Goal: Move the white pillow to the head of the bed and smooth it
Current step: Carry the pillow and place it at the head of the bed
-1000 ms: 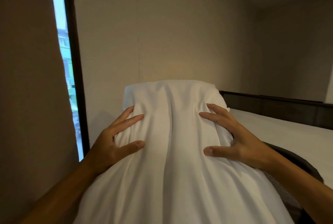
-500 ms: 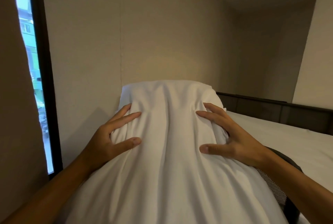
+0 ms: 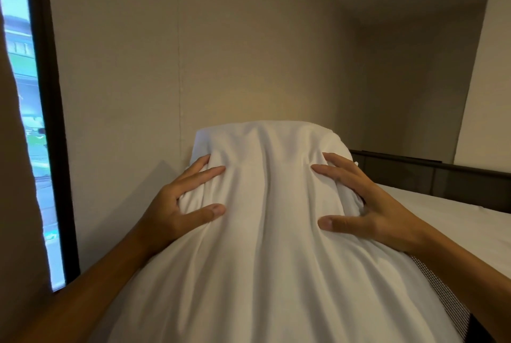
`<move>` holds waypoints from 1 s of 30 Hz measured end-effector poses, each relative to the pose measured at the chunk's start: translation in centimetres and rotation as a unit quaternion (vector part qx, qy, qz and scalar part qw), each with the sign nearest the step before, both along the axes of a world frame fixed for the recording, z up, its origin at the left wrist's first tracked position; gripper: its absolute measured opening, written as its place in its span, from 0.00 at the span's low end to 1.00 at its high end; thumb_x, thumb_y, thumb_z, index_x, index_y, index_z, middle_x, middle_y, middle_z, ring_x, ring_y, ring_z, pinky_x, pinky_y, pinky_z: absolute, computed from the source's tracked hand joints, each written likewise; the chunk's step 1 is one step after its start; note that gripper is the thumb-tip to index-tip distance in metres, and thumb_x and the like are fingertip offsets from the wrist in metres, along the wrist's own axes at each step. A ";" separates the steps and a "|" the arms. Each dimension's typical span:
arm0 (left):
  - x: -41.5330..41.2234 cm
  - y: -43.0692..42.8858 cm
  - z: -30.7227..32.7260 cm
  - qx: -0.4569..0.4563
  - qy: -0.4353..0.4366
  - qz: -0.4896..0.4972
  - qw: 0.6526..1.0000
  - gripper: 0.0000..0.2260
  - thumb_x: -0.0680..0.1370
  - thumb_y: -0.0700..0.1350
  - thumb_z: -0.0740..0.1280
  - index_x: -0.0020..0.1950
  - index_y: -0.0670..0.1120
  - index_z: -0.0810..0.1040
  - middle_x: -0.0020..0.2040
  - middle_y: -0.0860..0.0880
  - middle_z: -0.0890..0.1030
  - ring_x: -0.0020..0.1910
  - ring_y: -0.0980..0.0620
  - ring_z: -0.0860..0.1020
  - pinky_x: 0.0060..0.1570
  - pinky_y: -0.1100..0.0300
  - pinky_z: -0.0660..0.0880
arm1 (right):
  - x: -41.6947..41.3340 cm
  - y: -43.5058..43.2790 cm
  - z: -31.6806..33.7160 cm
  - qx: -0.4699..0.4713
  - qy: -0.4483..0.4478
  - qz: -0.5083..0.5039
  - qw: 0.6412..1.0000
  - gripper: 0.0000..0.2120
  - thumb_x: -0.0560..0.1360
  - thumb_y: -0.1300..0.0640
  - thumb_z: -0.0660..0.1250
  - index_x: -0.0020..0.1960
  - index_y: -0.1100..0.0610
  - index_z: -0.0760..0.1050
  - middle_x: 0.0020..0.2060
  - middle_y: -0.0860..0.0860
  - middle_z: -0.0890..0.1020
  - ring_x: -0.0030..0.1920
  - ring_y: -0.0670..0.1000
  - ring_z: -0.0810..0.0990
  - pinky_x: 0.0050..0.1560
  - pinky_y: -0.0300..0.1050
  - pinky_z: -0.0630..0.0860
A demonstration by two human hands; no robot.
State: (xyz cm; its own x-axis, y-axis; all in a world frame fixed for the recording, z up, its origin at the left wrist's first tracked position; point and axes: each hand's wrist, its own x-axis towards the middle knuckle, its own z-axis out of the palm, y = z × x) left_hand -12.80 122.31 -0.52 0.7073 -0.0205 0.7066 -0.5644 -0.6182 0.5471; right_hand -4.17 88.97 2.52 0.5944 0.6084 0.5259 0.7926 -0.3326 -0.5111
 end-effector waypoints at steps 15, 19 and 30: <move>18.3 8.4 2.3 -0.027 0.026 -0.124 0.992 0.27 0.65 0.58 0.74 0.64 0.63 0.76 0.74 0.61 0.66 0.71 0.69 0.61 0.68 0.61 0.60 | 10.1 7.5 2.0 0.017 0.022 -0.137 0.990 0.38 0.58 0.35 0.74 0.66 0.28 0.65 0.69 0.27 0.60 0.65 0.33 0.64 0.58 0.37 0.66; 21.4 8.5 3.5 -0.037 0.020 -0.171 0.984 0.26 0.66 0.54 0.74 0.64 0.61 0.76 0.73 0.60 0.66 0.69 0.71 0.62 0.65 0.72 0.62 | 10.9 7.8 3.3 0.024 0.032 -0.159 0.986 0.36 0.59 0.37 0.74 0.65 0.29 0.66 0.70 0.31 0.62 0.66 0.41 0.68 0.63 0.45 0.69; 24.1 6.6 8.4 -0.036 -0.015 -0.186 0.982 0.25 0.65 0.54 0.72 0.62 0.60 0.77 0.73 0.56 0.67 0.68 0.73 0.63 0.59 0.79 0.62 | 12.9 6.4 8.1 0.055 0.018 -0.164 0.985 0.32 0.63 0.44 0.73 0.65 0.35 0.69 0.68 0.33 0.66 0.61 0.41 0.72 0.53 0.35 0.73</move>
State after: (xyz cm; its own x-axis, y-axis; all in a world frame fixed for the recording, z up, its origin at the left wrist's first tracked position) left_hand 11.30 128.87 7.85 0.6385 -0.2229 0.7367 -0.7610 -0.3260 0.5609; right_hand 8.69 95.38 10.59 0.7690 0.3211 0.5528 0.6324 -0.5090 -0.5840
